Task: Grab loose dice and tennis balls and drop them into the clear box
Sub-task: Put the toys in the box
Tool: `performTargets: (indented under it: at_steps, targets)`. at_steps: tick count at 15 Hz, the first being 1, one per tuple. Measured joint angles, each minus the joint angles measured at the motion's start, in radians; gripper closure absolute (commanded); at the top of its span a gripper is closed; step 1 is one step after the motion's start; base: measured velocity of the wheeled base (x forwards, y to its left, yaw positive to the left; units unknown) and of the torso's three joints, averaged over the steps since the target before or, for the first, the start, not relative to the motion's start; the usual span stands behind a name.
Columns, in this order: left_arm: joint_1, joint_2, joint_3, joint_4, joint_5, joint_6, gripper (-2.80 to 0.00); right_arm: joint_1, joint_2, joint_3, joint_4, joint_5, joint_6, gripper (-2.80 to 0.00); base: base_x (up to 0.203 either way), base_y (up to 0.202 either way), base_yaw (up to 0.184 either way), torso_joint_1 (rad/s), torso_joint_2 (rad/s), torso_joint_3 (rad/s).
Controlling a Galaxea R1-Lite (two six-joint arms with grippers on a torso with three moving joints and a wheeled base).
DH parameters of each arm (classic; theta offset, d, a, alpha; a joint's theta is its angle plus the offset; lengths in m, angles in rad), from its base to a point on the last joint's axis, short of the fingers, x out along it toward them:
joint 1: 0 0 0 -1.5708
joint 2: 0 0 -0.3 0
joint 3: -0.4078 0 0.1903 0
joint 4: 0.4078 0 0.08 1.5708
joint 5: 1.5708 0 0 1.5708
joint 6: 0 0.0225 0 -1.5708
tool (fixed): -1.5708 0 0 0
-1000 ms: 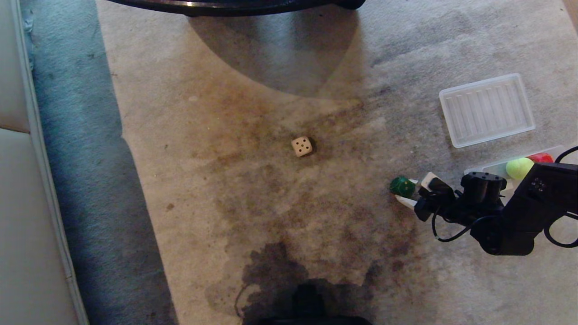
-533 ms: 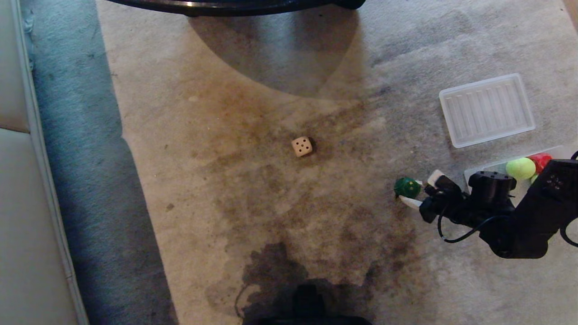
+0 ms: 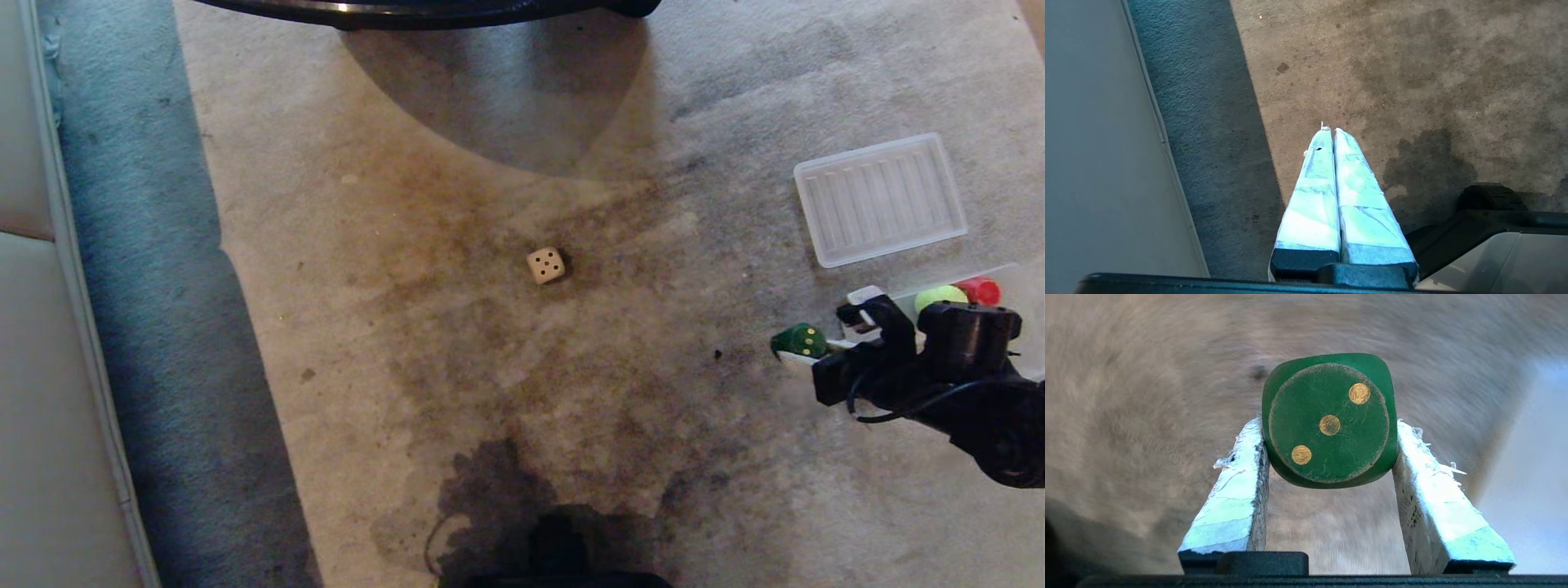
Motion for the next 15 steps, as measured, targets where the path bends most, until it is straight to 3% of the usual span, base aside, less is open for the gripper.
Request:
performTargets:
  at_steps: [2, 6, 11, 15]
  targets:
    - [0.000, 0.000, 0.000, 0.000, 0.001, 0.000, 0.00, -0.055, -0.048, 0.008, 0.012, -0.012, 0.095, 0.00, 0.000, 0.000, 0.000, 0.000, 0.00, 0.000]
    - [0.000, 0.000, 0.000, 0.000, 0.001, -0.001, 0.00, -0.145, -0.077, -0.013, 0.018, -0.036, 0.171, 0.00, 0.000, 0.000, 0.000, 0.000, 0.00, 0.000]
    - [0.000, 0.000, 0.000, 0.000, 0.000, -0.001, 0.00, -0.266, 0.008, -0.125, 0.023, -0.226, 0.200, 0.00, 0.000, 0.000, 0.000, 0.000, 0.00, 0.000]
    - [0.000, 0.000, 0.000, 0.000, 0.000, -0.001, 0.00, -0.308, 0.083, -0.186, 0.013, -0.272, 0.200, 0.00, 0.000, 0.000, 0.000, 0.000, 0.00, 0.000]
